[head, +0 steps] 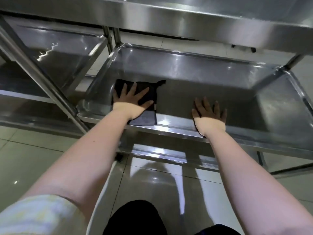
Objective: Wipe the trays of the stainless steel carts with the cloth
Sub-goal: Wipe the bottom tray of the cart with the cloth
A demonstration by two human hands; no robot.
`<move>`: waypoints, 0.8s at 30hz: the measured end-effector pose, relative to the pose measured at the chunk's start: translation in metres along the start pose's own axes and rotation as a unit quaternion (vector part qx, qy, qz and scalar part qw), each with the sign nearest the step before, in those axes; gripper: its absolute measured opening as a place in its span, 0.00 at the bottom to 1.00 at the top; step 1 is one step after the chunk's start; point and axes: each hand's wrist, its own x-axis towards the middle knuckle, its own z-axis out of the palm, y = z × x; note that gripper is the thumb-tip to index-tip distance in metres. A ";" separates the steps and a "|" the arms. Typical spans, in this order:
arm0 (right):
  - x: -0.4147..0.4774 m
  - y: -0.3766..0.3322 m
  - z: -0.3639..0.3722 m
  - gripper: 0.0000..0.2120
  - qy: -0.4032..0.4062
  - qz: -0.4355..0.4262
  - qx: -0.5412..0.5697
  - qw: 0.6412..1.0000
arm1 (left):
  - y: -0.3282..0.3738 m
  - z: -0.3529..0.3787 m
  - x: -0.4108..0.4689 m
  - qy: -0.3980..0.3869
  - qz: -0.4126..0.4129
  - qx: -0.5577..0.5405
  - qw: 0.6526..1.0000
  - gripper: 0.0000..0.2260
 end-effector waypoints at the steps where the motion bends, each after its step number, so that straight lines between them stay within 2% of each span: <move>1: -0.001 -0.003 0.001 0.25 0.000 0.001 -0.006 1.000 | -0.021 -0.003 0.001 -0.005 -0.028 0.006 1.000 0.30; 4: -0.004 -0.012 0.002 0.27 0.000 0.005 -0.015 1.000 | -0.029 -0.005 0.002 -0.016 -0.057 0.031 0.998 0.31; 9: -0.003 -0.009 0.000 0.28 -0.012 0.012 -0.009 1.000 | 0.054 0.000 -0.014 -0.043 0.053 0.032 0.997 0.38; 11: -0.001 -0.006 0.000 0.28 -0.012 0.014 -0.005 1.000 | 0.063 0.004 -0.021 -0.051 0.071 0.025 0.996 0.40; 14: 0.002 -0.004 0.001 0.28 -0.014 0.009 -0.012 1.000 | 0.033 0.001 -0.021 -0.049 0.079 0.008 0.996 0.41; 20: 0.003 -0.008 0.003 0.28 -0.007 0.014 -0.021 1.000 | -0.078 -0.016 -0.012 -0.038 -0.049 -0.008 0.998 0.43; 24: 0.001 -0.009 0.002 0.28 -0.008 0.012 -0.022 1.000 | -0.044 -0.011 -0.007 -0.034 -0.024 0.024 0.999 0.41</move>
